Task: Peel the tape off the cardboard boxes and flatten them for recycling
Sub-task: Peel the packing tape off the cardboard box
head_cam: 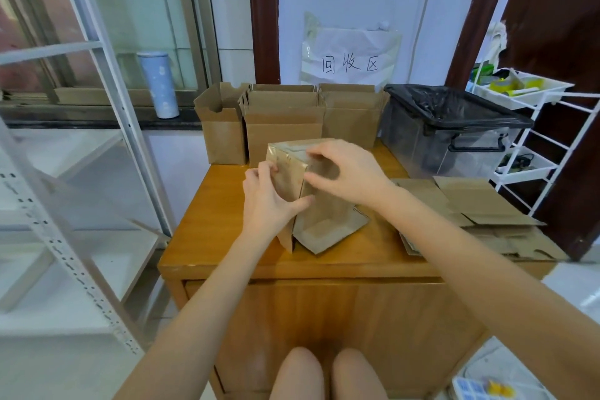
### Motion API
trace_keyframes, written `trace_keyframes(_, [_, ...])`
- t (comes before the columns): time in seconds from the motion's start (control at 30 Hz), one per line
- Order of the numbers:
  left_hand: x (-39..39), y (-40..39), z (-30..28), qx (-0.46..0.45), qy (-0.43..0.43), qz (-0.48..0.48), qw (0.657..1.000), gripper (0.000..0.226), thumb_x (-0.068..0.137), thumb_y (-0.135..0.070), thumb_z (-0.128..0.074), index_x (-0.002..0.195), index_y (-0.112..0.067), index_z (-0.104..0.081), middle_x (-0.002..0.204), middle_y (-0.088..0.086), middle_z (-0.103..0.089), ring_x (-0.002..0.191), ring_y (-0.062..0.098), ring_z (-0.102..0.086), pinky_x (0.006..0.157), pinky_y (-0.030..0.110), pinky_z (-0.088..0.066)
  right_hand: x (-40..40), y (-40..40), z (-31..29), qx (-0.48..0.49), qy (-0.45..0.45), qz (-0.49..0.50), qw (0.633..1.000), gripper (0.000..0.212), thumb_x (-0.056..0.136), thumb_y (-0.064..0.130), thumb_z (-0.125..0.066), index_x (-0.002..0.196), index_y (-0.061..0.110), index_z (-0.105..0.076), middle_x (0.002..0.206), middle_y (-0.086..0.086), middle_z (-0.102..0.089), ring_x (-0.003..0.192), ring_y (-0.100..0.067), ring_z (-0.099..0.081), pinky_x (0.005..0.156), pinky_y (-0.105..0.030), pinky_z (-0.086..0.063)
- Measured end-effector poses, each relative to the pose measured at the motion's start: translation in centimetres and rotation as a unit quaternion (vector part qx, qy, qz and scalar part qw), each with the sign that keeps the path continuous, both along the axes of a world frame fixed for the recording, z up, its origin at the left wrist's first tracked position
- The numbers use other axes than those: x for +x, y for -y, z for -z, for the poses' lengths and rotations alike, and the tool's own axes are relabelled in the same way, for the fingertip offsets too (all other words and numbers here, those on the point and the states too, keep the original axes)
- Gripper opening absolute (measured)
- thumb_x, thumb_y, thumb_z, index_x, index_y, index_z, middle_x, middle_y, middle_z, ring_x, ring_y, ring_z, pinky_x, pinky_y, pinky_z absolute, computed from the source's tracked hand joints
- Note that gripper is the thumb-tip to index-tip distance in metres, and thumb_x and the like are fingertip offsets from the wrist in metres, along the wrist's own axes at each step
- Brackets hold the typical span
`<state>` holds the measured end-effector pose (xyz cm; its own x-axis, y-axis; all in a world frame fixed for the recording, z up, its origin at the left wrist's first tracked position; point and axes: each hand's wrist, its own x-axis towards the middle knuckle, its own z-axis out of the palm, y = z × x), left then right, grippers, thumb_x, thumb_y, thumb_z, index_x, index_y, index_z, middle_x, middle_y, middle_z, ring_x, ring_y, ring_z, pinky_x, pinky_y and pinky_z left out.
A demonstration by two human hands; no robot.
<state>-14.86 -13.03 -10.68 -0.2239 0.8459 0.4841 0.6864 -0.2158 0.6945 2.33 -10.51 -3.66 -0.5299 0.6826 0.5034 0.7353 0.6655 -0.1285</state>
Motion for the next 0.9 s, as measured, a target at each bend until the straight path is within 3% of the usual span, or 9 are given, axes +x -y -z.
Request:
trace_keyframes(0.07, [0.2,-0.1,-0.1,-0.003,-0.031,-0.009,0.999,0.082,0.062,-0.056,-0.079,0.122,-0.021,-0.037,0.12,0.004,-0.038,0.111,0.02,-0.039,0.089,0.031,-0.044,-0.4,0.3,0.5,-0.019,-0.021,-0.008,1.0,0.055,0.082,0.056,-0.062,0.126,0.024,-0.056,0.124,0.008,-0.058,0.113,-0.007,-0.051,0.094,-0.027,-0.044])
trace_keyframes(0.2, [1.1,0.1,0.1,0.004,-0.089,-0.05,0.995,0.089,0.062,-0.063,-0.074,0.127,-0.015,-0.037,0.118,0.008,-0.039,0.107,0.023,-0.04,0.084,0.029,-0.043,-0.6,0.4,1.3,-0.013,-0.042,0.006,0.999,0.063,0.077,0.056,-0.068,0.127,0.022,-0.054,0.123,0.007,-0.057,0.111,-0.009,-0.052,0.092,-0.029,-0.046])
trace_keyframes(0.3, [2.5,0.6,0.1,0.014,-0.127,-0.09,0.988,0.093,0.064,-0.065,-0.07,0.13,-0.011,-0.036,0.117,0.012,-0.04,0.105,0.026,-0.04,0.08,0.031,-0.045,-0.3,0.4,1.4,-0.005,-0.068,0.0,0.998,0.054,0.079,0.046,-0.071,0.123,0.019,-0.056,0.118,0.006,-0.06,0.107,-0.011,-0.055,0.089,-0.028,-0.047])
trace_keyframes(0.5, [3.0,1.2,1.9,0.016,-0.107,-0.042,0.993,0.094,0.059,-0.083,-0.056,0.113,-0.008,-0.041,0.107,0.004,-0.038,0.099,0.017,-0.039,0.076,0.025,-0.044,1.9,0.1,1.7,0.002,-0.054,-0.031,0.998,0.045,0.077,0.041,-0.075,0.113,0.017,-0.063,0.111,0.005,-0.066,0.103,-0.012,-0.06,0.087,-0.035,-0.051])
trace_keyframes(0.57, [2.9,1.8,3.6,0.018,-0.073,-0.024,0.997,0.094,0.059,-0.076,-0.065,0.114,-0.004,-0.041,0.107,0.005,-0.039,0.1,0.018,-0.043,0.074,0.023,-0.044,2.0,0.2,2.5,0.006,-0.028,-0.059,0.998,0.045,0.076,0.041,-0.076,0.111,0.015,-0.066,0.112,0.002,-0.067,0.105,-0.015,-0.061,0.087,-0.039,-0.052])
trace_keyframes(0.67, [3.0,2.3,5.1,0.045,-0.044,-0.031,0.998,0.093,0.059,-0.068,-0.073,0.116,0.0,-0.042,0.109,0.011,-0.045,0.101,0.023,-0.048,0.075,0.024,-0.044,1.7,0.2,3.8,0.033,-0.02,-0.082,0.996,0.045,0.076,0.038,-0.077,0.111,0.01,-0.067,0.116,-0.004,-0.067,0.111,-0.019,-0.061,0.102,-0.041,-0.046])
trace_keyframes(0.77, [2.8,2.3,5.2,0.042,-0.024,-0.011,0.999,0.09,0.061,-0.06,-0.077,0.118,0.001,-0.042,0.112,0.012,-0.046,0.105,0.022,-0.048,0.079,0.025,-0.046,1.9,0.2,4.8,0.052,-0.048,-0.082,0.994,0.042,0.077,0.034,-0.077,0.108,0.009,-0.068,0.115,-0.006,-0.068,0.114,-0.019,-0.061,0.109,-0.037,-0.036])
trace_keyframes(0.9, [1.5,2.3,4.4,0.088,-0.02,0.002,0.996,0.078,0.073,-0.049,-0.075,0.13,-0.006,-0.044,0.128,0.011,-0.048,0.12,0.023,-0.048,0.094,0.029,-0.045,3.1,0.6,6.4,0.058,-0.139,-0.078,0.986,0.037,0.081,0.038,-0.068,0.101,0.007,-0.07,0.114,-0.005,-0.069,0.112,-0.012,-0.06,0.109,-0.038,-0.039])
